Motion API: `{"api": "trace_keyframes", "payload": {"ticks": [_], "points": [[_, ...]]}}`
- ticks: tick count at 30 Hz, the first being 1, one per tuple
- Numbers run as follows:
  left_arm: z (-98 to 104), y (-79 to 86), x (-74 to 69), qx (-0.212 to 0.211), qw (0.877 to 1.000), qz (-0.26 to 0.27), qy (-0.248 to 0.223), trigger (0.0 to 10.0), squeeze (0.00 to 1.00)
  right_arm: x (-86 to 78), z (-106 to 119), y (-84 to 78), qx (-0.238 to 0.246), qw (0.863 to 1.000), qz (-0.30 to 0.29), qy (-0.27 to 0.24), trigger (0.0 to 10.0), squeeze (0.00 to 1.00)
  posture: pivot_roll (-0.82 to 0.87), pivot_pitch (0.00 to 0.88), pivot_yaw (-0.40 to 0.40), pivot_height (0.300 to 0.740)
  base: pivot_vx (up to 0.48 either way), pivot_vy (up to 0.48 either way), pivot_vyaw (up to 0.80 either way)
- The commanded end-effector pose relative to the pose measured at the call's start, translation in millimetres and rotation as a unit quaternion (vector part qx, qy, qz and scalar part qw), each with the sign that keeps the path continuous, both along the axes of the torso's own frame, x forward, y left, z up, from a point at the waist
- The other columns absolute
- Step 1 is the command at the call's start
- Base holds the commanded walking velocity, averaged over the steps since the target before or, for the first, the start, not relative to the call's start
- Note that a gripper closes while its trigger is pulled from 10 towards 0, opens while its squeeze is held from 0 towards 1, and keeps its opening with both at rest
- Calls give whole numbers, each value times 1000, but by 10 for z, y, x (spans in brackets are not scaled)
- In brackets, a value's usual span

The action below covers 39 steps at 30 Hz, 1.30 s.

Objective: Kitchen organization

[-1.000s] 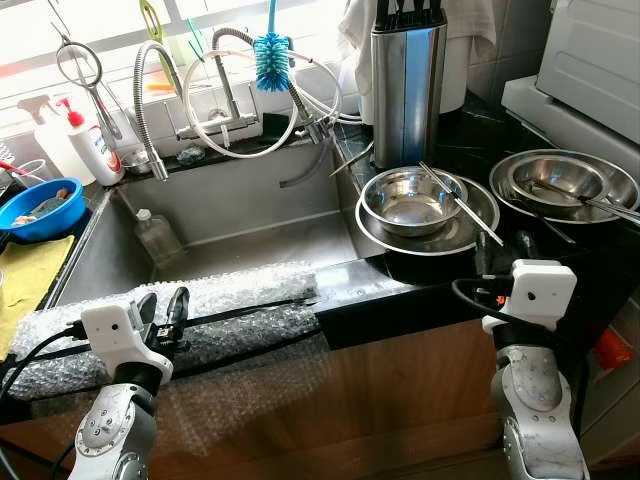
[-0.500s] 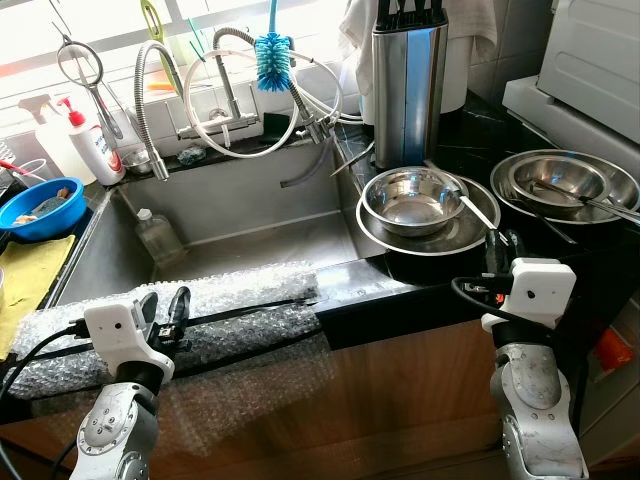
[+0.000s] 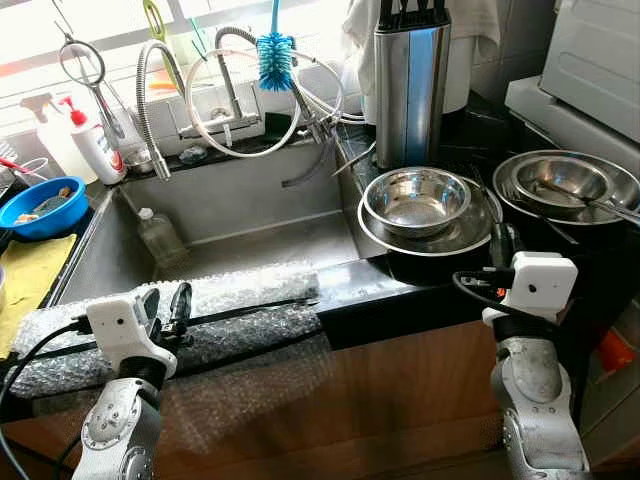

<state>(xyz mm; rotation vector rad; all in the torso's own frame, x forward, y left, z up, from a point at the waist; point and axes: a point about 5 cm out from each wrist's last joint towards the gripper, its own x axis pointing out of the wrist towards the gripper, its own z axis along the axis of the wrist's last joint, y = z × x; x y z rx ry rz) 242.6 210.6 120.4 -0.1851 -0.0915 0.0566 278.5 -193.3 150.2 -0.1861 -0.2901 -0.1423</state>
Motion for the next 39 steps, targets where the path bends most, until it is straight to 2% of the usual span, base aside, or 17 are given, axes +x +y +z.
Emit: {"api": "trace_keyframes", "payload": {"ticks": [1,2,3,4,5,11,16,18,23,24,28,31,32,34,36,38,39], "points": [[-15,20,12,5,1000,5,4,10000,0,25,91,58,-4,1000,11,-20,0,0,-112,0,164,740,0,0,0],[-15,20,12,5,1000,5,4,10000,0,25,91,58,-4,1000,11,-20,0,0,-112,0,164,740,0,0,0],[-16,15,15,4,1000,5,3,10000,0,36,196,90,-18,999,13,-38,4118,0,-112,0,164,740,0,0,0],[-16,14,16,4,1000,5,3,10000,0,41,241,105,-24,999,13,-46,4118,0,-112,0,164,740,0,0,0],[-17,13,17,4,1000,5,3,10000,0,47,282,124,-27,998,17,-53,10000,0,-114,0,165,740,0,0,0],[-15,-1,22,2,1000,5,0,10000,0,78,533,321,-39,993,62,-97,10000,0,-112,0,162,740,0,0,0],[-14,-1,22,1,1000,6,-2,10000,0,77,624,426,-30,990,89,-109,10000,0,-111,0,161,740,0,0,0],[-12,-2,26,1,1000,5,-2,10000,0,94,667,546,19,985,140,-99,10000,0,-112,0,162,740,0,0,0],[-10,-6,30,1,1000,4,-3,10000,0,81,699,737,63,969,227,-80,10000,0,-113,0,163,740,0,0,0],[-10,-9,31,0,1000,4,-4,10000,0,53,717,816,71,960,258,-79,10000,0,-112,0,162,740,0,0,0],[-8,-12,28,0,1000,3,-5,10000,0,19,726,916,105,944,304,-70,10000,0,-110,0,161,740,0,0,0],[-8,-14,24,0,1000,3,-5,10000,0,-4,710,979,178,917,354,-51,10000,0,-107,0,160,740,0,0,0],[-8,-14,24,0,1000,3,-5,10000,0,-4,710,979,178,917,354,-51,10000,0,-107,0,160,740,0,0,0],[-5,-15,27,-1,1000,3,-6,10000,0,-9,696,985,221,899,375,-39,10000,0,-105,0,160,740,0,0,0],[1,-16,34,-1,1000,4,-7,10000,0,-18,670,984,267,876,402,-25,10000,0,-103,0,158,740,0,0,0],[7,-18,40,-1,1000,4,-8,10000,0,-23,635,962,285,864,414,-17,10000,0,-100,0,157,740,0,0,0],[9,-20,42,-1,1000,3,-8,10000,0,-25,605,950,306,853,422,-11,10000,0,-100,0,155,740,0,0,0]]}}
